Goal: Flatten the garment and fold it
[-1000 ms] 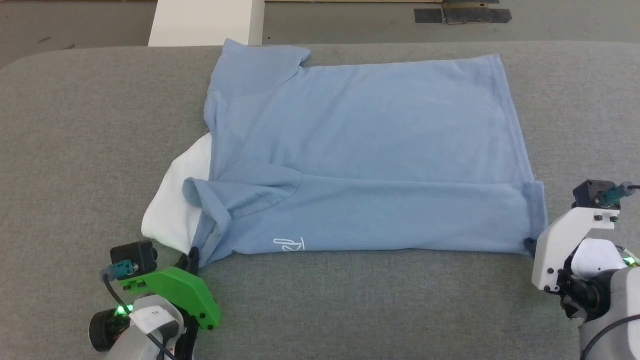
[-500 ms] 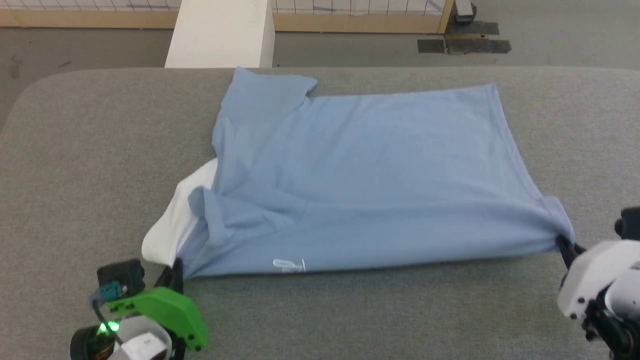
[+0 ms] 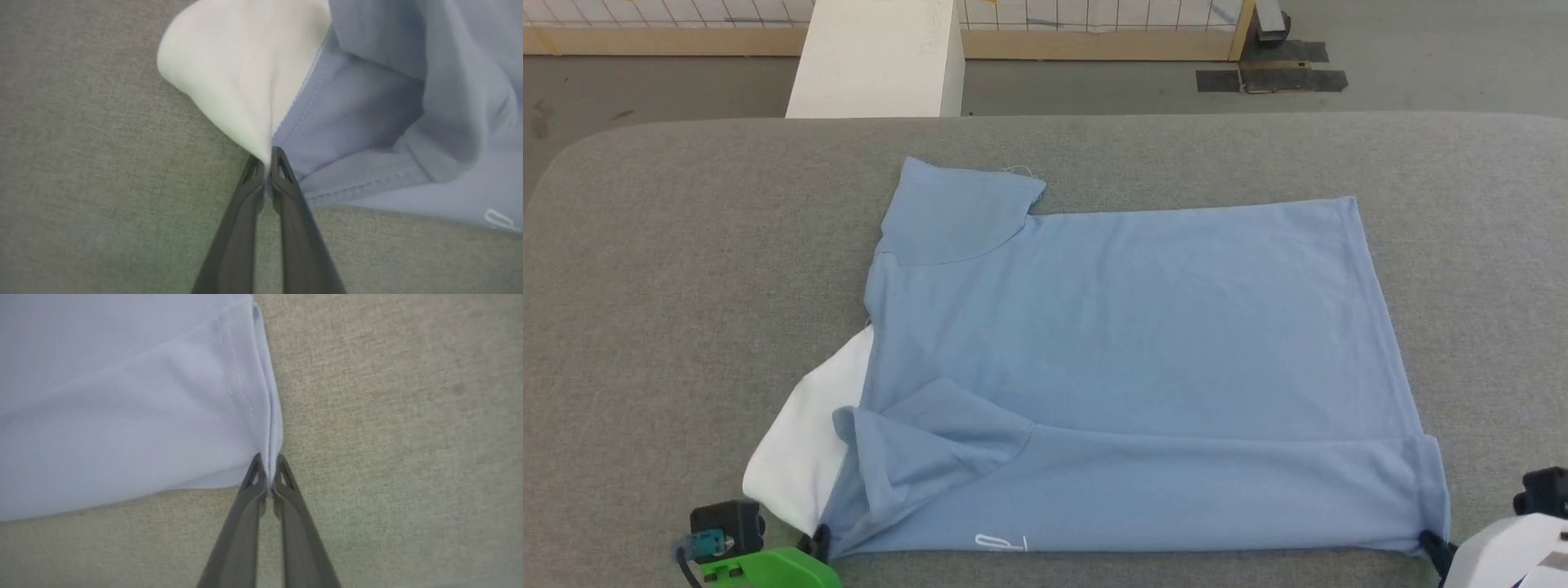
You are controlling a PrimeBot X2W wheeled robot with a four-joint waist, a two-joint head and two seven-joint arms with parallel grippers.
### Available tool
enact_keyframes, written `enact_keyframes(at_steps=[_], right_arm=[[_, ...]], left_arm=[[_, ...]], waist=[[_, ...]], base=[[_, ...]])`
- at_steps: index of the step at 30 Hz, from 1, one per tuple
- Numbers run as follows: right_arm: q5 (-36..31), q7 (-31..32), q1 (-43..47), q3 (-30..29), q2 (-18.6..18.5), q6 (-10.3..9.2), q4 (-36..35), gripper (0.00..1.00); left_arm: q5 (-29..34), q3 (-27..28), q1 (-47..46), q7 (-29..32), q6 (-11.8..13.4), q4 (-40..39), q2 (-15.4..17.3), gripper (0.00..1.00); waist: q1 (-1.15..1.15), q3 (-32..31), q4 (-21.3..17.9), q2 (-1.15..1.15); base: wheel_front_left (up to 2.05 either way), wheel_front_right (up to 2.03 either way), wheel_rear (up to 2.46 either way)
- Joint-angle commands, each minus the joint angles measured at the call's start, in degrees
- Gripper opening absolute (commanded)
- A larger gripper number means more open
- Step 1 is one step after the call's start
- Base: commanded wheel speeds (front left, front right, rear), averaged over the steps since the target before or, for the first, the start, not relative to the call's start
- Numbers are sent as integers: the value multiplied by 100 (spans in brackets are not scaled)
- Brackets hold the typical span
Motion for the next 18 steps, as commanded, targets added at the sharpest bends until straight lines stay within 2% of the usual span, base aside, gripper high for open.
enact_keyframes(at_steps=[1, 5, 6, 7, 8, 9, 14, 18], right_arm=[[23, -92, 2, 14, -14, -11, 181, 0], [68, -300, -59, 83, -14, -11, 575, 0], [86, -401, -75, 78, -14, -11, 612, 0], [126, -525, -89, 74, -14, -11, 650, 27], [145, -624, -95, 101, -14, -11, 668, 68], [175, -786, -108, 118, -14, -11, 667, 100], [119, -1705, -115, 284, -14, -11, 338, 100], [-115, -2576, -134, 513, -14, -11, -46, 100]], left_arm=[[-61, 0, 18, -11, -39, 127, -6, 0], [-133, -6, -64, -136, -152, 373, -143, 0], [-138, 15, -79, -198, -154, 396, -174, 11], [-149, 48, -89, -275, -155, 415, -208, 74], [-156, 61, -90, -312, -167, 430, -217, 100], [-159, 77, -92, -352, -188, 434, -210, 100], [-28, 211, -161, -692, -226, 168, -100, 100], [312, 337, -397, -1147, -202, -100, 66, 100]], waist=[[0, 11, -9, 0], [0, -4, -14, 0], [0, -16, -14, 0], [0, -37, -12, 0], [0, -54, -10, 0], [0, -73, -9, 0], [0, -138, -18, 0], [0, -116, -65, 0]], base=[[0, 0, 0], [0, 0, 0], [0, 0, 0], [0, 0, 0], [0, 0, 0], [0, 0, 0], [0, 0, 0], [0, 0, 0]])
